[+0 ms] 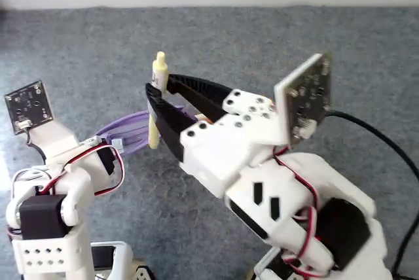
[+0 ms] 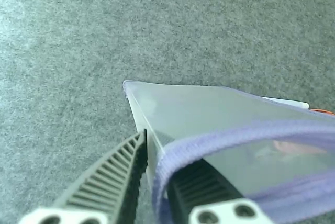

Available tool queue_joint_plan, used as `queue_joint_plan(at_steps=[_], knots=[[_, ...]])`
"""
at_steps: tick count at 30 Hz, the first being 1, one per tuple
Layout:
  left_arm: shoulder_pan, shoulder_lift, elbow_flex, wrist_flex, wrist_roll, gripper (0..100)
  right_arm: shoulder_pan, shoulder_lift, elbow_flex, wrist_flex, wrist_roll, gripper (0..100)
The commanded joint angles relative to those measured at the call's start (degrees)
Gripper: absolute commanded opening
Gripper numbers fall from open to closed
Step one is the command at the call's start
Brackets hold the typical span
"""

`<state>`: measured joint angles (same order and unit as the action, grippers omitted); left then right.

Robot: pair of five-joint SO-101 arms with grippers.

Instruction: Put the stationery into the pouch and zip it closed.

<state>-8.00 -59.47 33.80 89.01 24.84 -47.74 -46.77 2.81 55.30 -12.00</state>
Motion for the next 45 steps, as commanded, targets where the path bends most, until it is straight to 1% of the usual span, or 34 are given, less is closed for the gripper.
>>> queue_joint_plan(at_steps=[1, 6, 10, 12, 17, 18, 20, 22, 24, 26, 30, 34, 39, 41, 45], knots=[[-0.53, 1.05, 0.04, -0.53, 0.7, 1, -0.4, 0.48, 4.22, -5.93, -0.26, 0.8], [-0.53, 1.05, 0.04, -0.53, 0.7, 1, -0.31, 0.4, 12.22, -15.69, 0.26, 0.8], [-0.53, 1.05, 0.04, -0.53, 0.7, 1, -0.31, 0.31, 18.37, -22.46, 4.84, 0.8], [-0.53, 1.05, 0.04, -0.53, 0.7, 1, -0.31, 0.22, 21.19, -24.04, 7.03, 0.8], [-0.53, 0.97, 0.04, -0.53, 0.7, 1, 1.54, -2.77, 26.81, -23.96, 10.81, 2.0], [-0.53, 0.97, 0.13, -0.53, 0.7, 1, 2.15, -3.74, 28.31, -23.96, 11.78, 4.2], [-0.53, 0.97, 0.22, -0.7, 0.7, 1, 3.3, -5.23, 30.24, -23.52, 12.75, 11.8], [-0.53, 0.97, 0.31, -0.7, 0.7, 1, 3.38, -6.46, 30.42, -20.7, 12.75, 19.2], [-0.53, 0.97, 0.31, -0.7, 0.7, 1, 3.12, -7.6, 30.42, -18.24, 12.48, 22.5], [-0.53, 0.97, 0.31, -0.7, 0.7, 1, 3.12, -8.57, 30.42, -17.63, 12.48, 21.0], [-0.53, 0.97, 0.31, -0.7, 0.7, 1, 3.56, -10.68, 30.33, -17.36, 12.48, 15.1], [-0.53, 0.97, 0.31, -0.7, 0.7, 1, 6.55, -12.44, 30.68, -17.19, 12.31, 8.7], [-0.53, 0.97, 0.31, -0.7, 0.7, 1, 12.97, -12.97, 30.68, -17.01, 7.12, 0.9], [-0.53, 0.97, 0.31, -0.7, 0.7, 1, 16.66, -12.44, 30.68, -15.52, 5.54, 0.9], [-0.53, 0.97, 0.31, -0.7, 0.7, 1, 23.16, -10.33, 31.82, -9.36, 1.32, 1.0]])
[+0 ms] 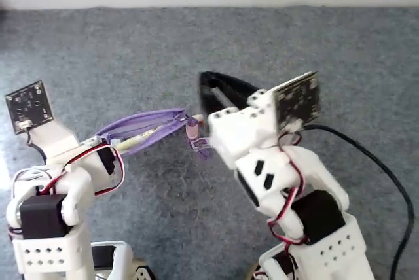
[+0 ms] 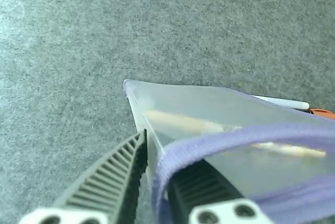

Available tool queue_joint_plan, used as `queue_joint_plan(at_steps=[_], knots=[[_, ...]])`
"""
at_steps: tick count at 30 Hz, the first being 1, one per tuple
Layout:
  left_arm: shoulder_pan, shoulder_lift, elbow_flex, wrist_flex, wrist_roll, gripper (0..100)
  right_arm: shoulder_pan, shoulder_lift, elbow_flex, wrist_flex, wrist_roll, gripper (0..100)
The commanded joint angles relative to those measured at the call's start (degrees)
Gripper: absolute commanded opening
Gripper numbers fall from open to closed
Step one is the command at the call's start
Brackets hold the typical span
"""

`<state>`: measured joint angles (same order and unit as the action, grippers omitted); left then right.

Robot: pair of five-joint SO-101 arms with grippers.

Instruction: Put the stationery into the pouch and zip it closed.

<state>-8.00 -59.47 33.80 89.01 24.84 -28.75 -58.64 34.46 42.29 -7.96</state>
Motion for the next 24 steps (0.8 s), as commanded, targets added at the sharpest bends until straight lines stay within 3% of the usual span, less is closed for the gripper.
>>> queue_joint_plan(at_steps=[1, 9, 16, 22, 24], knots=[[-0.53, 0.97, 0.31, -0.7, 0.7, 1, 5.85, 2.68, 0.26, 5.67, -3.43, 1.0], [-0.44, 0.97, 0.4, -0.7, 0.7, 1, 15.96, 20.09, 0.18, 11.82, -4.22, 1.0], [-0.09, 1.05, 0.4, -0.79, 0.7, 1, 16.48, 38.64, -9.41, 17.8, 11.08, 1.0], [-0.09, 1.32, 0.4, -0.79, 0.7, 1, 16.22, 56.48, -28.84, 35.91, 23.65, 1.6], [-0.09, 1.23, 0.4, -0.79, 0.7, 1, 16.22, 62.9, -35.69, 39.78, 24.18, 1.7]])
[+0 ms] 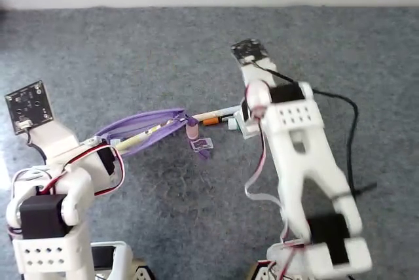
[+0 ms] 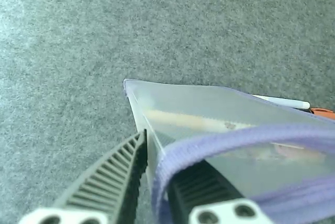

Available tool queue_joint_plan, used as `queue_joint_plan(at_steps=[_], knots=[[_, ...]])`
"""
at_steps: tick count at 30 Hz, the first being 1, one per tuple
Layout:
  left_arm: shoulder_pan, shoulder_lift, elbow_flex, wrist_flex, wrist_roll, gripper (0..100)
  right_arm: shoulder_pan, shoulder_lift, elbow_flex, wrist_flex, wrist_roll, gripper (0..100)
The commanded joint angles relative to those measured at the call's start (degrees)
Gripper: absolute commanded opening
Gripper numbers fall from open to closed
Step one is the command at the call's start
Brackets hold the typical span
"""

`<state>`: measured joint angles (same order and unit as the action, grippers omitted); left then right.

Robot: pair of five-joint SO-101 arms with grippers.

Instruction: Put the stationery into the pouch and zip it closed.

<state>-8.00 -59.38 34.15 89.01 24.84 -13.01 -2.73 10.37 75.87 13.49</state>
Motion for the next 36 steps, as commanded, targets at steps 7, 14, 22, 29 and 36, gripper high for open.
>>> queue_joint_plan(at_steps=[7, 14, 22, 29, 36], knots=[[-0.09, 1.14, 0.04, -0.79, 0.7, 1, -0.04, 25.36, -34.29, 15.52, 5.89, 25.6], [-0.26, 0.97, 0.04, -0.79, 0.7, 1, -2.42, 36.44, -44.22, 17.1, 15.03, 26.6], [-0.44, 0.97, 0.04, -0.79, 0.7, 1, -3.91, 43.56, -46.24, 14.2, 15.74, 24.3], [-0.44, 0.97, 0.13, -0.79, 0.7, 1, -3.91, 48.75, -46.15, 11.74, 15.74, 24.2], [-0.44, 0.97, 0.13, -0.79, 0.7, 1, -3.56, 52.18, -45.98, 13.41, 15.65, 22.4]])
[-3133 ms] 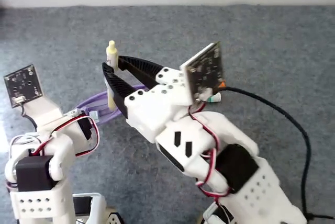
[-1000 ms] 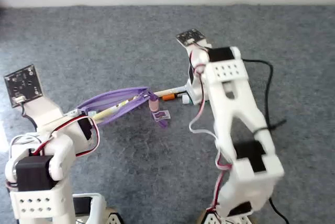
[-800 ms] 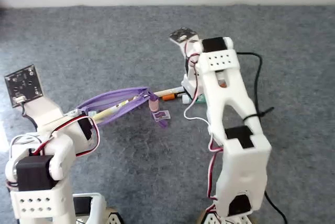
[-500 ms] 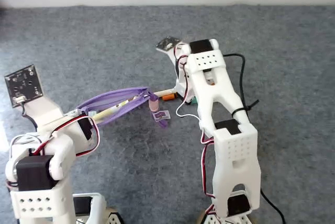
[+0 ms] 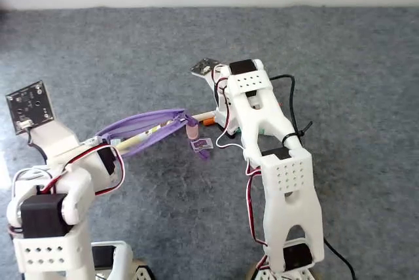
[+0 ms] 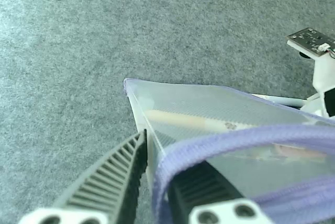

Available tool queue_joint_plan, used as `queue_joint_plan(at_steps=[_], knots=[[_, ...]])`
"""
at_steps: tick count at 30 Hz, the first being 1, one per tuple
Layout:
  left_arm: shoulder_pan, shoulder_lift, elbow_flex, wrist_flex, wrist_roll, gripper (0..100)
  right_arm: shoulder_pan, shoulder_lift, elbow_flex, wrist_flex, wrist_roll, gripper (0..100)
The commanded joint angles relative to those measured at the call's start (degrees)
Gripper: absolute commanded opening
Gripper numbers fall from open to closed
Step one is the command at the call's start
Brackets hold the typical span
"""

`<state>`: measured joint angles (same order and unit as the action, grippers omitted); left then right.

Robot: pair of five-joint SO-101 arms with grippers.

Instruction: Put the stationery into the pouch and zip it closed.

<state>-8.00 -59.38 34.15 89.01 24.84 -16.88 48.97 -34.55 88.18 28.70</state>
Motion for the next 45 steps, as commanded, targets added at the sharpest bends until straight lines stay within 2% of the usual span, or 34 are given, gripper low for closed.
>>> queue_joint_plan(at_steps=[1, 6, 11, 15, 20, 26, 31, 37, 40, 45], knots=[[-0.53, 0.97, 0.13, -0.79, 0.7, 1, 0.22, 0.57, -1.05, 1.63, 0.44, 19.5], [-0.53, 0.97, 0.13, -0.79, 0.7, 1, 0.66, 0.22, -1.05, 2.42, 0.35, 0.8], [-0.53, 0.97, 0.13, -0.79, 0.7, 1, 2.24, -4.26, -1.05, 9.1, -0.26, 0.6], [-0.53, 0.97, 0.13, -0.79, 0.7, 1, 3.3, -10.77, -0.97, 14.46, -5.19, 0.9], [-0.53, 0.97, 0.13, -0.79, 0.7, 1, 4.7, -20.97, 0.44, 14.73, -9.67, 0.8], [-0.44, 0.97, 0.04, -0.79, 0.7, 1, 4.79, -36.7, 14.07, 14.73, -10.29, 0.8], [-0.44, 0.97, 0.04, -0.79, 0.7, 1, 4.35, -53.05, 27.34, 14.64, -17.41, 0.8], [-0.18, 0.97, 0.04, -0.79, 0.7, 1, -2.15, -71.96, 33.85, 14.55, -22.15, 0.8], [-0.18, 0.97, 0.04, -0.79, 0.7, 1, -8.57, -79.34, 33.85, 13.67, -26.73, 0.8], [-0.35, 0.97, 0.04, -0.79, 0.7, 1, -18.51, -86.9, 33.85, 5.05, -37.45, 0.8]])
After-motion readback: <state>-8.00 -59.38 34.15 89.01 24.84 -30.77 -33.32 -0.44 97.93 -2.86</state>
